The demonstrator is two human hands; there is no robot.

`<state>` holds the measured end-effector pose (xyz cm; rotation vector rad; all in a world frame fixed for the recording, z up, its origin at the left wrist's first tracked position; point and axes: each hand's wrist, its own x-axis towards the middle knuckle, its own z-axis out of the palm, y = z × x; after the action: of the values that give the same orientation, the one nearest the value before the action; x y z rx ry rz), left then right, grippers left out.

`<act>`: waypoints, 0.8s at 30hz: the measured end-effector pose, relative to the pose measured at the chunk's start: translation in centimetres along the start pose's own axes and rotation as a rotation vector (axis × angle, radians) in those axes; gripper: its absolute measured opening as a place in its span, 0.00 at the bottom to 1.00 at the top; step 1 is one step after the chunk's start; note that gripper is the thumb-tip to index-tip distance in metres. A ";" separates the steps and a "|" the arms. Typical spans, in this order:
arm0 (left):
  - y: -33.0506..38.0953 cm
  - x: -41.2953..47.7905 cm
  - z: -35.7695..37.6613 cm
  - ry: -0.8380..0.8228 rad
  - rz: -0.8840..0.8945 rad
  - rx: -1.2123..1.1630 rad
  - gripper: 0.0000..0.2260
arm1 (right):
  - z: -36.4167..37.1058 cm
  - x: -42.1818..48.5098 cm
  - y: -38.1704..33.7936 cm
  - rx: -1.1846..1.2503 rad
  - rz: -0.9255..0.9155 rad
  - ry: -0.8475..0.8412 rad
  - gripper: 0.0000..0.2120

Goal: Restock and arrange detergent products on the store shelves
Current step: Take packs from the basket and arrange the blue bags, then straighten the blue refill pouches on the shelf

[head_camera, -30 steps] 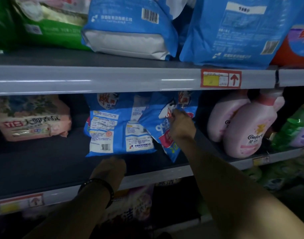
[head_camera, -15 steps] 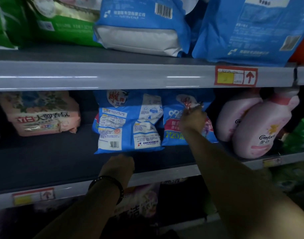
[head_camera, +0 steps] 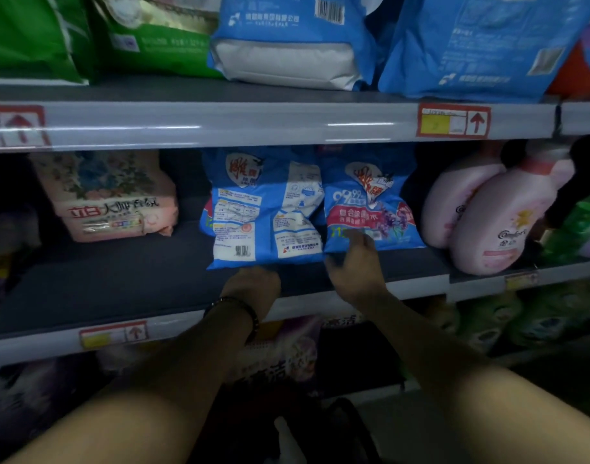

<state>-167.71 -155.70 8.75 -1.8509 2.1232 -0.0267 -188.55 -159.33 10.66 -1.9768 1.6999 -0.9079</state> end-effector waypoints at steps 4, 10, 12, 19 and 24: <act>-0.1 -3.5 -0.9 0.041 0.056 -0.099 0.17 | -0.2 -6.7 -1.3 0.053 0.002 -0.065 0.23; 2.7 -12.3 1.6 0.422 0.096 -0.464 0.21 | 0.7 -16.1 -2.0 0.195 0.010 -0.044 0.09; 4.0 -15.6 4.0 0.388 0.144 -0.605 0.17 | 1.7 -19.5 -2.0 0.248 0.059 -0.067 0.09; 4.0 -26.3 15.6 0.062 -0.027 -0.955 0.05 | 6.1 -29.8 1.8 0.172 0.411 -0.254 0.17; 2.2 -30.2 22.9 -0.077 -0.237 -1.059 0.03 | 7.6 -31.4 3.5 0.129 0.567 -0.444 0.17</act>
<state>-160.85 -121.68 -6.56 -2.5319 1.9756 1.3077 -187.83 -130.42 -4.16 -1.3575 1.7324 -0.3339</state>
